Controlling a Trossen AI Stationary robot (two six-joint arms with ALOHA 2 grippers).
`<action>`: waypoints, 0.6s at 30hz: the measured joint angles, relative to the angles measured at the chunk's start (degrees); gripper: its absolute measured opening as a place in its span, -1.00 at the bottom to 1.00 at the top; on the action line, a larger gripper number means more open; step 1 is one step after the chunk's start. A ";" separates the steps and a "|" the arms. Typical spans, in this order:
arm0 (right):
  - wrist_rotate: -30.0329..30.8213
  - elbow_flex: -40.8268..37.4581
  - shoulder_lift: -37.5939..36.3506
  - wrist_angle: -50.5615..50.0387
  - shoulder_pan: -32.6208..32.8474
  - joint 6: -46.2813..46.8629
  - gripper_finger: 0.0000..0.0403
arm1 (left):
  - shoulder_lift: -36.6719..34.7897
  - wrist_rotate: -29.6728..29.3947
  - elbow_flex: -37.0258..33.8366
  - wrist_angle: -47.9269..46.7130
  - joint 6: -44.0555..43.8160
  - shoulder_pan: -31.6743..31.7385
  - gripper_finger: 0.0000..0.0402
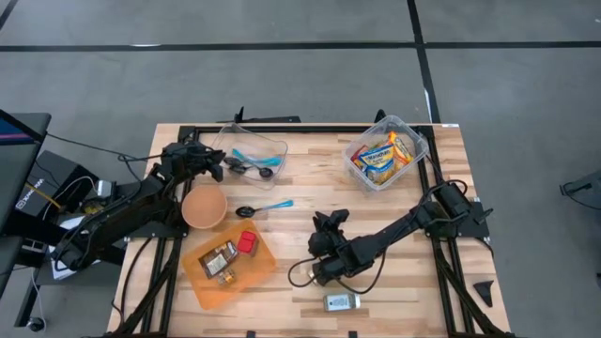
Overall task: Pick & Place Food Item
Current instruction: Put the blue spoon into the left transparent bin
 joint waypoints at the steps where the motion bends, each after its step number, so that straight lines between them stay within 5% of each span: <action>1: -0.44 0.00 0.00 0.00 -0.10 0.00 -0.54 | 0.00 0.00 0.00 0.10 0.00 0.00 -0.61; 10: -0.54 0.00 0.00 -0.02 -0.39 0.00 -0.54 | 0.00 0.41 0.00 3.66 0.00 -1.86 -0.55; 18: -0.54 0.00 0.00 -0.05 -0.38 1.04 -0.54 | 0.00 9.63 0.00 11.68 -0.03 -7.92 -0.55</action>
